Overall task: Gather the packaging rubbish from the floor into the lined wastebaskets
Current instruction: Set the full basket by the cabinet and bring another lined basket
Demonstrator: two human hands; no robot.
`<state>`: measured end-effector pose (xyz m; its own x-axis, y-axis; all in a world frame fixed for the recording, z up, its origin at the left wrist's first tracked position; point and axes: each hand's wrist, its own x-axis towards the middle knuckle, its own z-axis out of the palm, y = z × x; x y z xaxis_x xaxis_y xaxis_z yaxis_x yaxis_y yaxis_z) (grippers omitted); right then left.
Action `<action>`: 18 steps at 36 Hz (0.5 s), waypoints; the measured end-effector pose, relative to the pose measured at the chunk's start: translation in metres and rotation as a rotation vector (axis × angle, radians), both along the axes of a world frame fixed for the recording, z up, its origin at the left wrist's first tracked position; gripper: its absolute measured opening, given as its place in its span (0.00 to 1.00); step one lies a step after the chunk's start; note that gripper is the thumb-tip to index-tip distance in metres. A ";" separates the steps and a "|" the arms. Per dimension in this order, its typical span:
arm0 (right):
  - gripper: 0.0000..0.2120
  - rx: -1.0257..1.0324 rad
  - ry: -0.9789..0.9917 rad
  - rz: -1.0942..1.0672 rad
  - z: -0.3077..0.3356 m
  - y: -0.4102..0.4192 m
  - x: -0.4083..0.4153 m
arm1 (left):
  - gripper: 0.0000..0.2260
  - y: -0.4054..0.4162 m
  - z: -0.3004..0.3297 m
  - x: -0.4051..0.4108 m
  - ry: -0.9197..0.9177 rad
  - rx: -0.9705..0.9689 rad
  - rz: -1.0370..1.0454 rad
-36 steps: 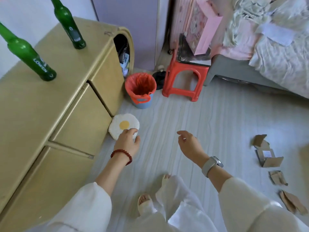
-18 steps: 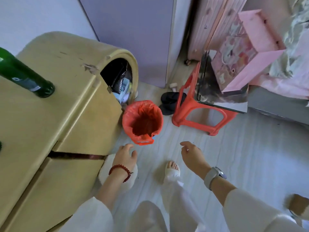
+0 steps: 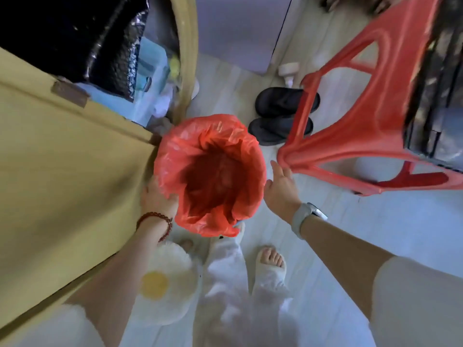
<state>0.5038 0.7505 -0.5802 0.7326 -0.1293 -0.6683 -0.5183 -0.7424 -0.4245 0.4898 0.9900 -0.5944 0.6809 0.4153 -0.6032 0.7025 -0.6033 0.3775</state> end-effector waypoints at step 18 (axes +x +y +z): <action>0.27 -0.148 0.009 -0.246 0.003 0.001 -0.022 | 0.22 -0.014 0.018 0.022 -0.136 0.238 -0.259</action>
